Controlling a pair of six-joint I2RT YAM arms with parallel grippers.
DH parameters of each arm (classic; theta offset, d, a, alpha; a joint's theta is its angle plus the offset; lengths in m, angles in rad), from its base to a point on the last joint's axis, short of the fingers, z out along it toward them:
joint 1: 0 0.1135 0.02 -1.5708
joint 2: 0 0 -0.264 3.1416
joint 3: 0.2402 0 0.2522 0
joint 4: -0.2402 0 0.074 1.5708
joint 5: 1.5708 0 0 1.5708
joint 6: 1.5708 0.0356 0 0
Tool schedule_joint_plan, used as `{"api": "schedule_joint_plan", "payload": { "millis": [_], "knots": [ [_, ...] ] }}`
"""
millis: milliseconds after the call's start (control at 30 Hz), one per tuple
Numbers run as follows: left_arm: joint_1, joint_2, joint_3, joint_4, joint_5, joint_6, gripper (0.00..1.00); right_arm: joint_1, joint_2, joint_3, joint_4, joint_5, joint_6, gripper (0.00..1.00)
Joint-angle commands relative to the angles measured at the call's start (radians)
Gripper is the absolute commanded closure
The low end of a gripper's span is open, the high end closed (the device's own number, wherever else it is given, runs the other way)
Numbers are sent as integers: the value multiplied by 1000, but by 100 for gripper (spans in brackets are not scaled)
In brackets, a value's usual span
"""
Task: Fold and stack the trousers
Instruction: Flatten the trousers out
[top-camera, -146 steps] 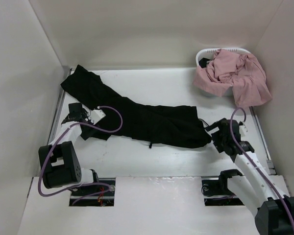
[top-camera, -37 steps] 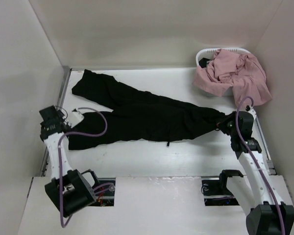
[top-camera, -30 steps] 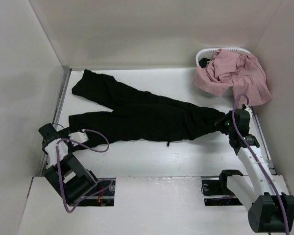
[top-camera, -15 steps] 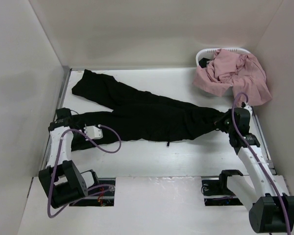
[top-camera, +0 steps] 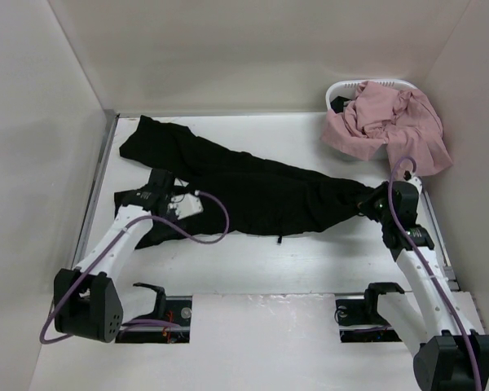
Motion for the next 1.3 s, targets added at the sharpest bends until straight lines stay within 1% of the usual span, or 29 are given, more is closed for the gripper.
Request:
{"api": "schedule_joint_plan", "payload": {
  "millis": [0, 67, 167, 267, 367, 433, 633, 700, 733, 767, 800, 833, 867, 900, 933, 967, 1033, 1133, 1267],
  "knots": [
    [-56, 24, 92, 86, 36, -287, 27, 11, -13, -4, 37, 11, 10, 89],
    [-98, 37, 27, 192, 24, -379, 28, 10, -22, -9, 40, 11, 11, 88],
    [-165, 78, -95, 336, -31, -451, 27, 7, -34, -16, 36, 9, 13, 88],
    [-210, 148, -160, 413, -75, -509, 27, 2, -47, -24, 22, 8, 11, 88],
    [-176, 188, -180, 450, -75, -583, 27, -1, -56, -32, 14, 9, 14, 88],
    [-139, 196, -189, 457, -72, -602, 28, 2, -60, -35, 14, 9, 17, 88],
    [-3, 167, -208, 464, -84, -560, 28, 4, -60, -39, 11, 15, 28, 88],
    [19, 202, -229, 463, -61, -516, 28, 4, -56, -42, 16, 14, 29, 87],
    [17, 233, -244, 469, -52, -490, 30, -1, -53, -42, 19, 12, 29, 87],
    [14, 263, -255, 476, -44, -470, 36, -7, -47, -42, 21, 11, 26, 88],
    [13, 288, -264, 493, -35, -458, 50, -13, -44, -39, 19, 11, 22, 88],
    [19, 297, -269, 507, -29, -445, 76, -19, -39, -32, 10, 9, 17, 88],
    [23, 291, -269, 506, -24, -439, 90, -22, -39, -27, 5, 3, 14, 89],
    [25, 266, -271, 495, -21, -431, 96, -24, -45, -21, -14, 1, 10, 90],
    [29, 227, -271, 463, -19, -418, 99, -25, -59, -12, -48, 14, 8, 91],
    [39, 178, -269, 422, -26, -393, 100, -29, -79, -3, -94, 21, 11, 91],
    [66, 48, -246, 278, -9, -341, 100, -45, -140, 5, -209, 46, 35, 92],
    [101, -107, -212, 74, -15, -280, 100, -52, -264, -15, -381, 54, 126, 93],
    [140, -202, -182, -115, -9, -218, 100, -45, -450, -41, -591, 92, 293, 92]
  ]
}}
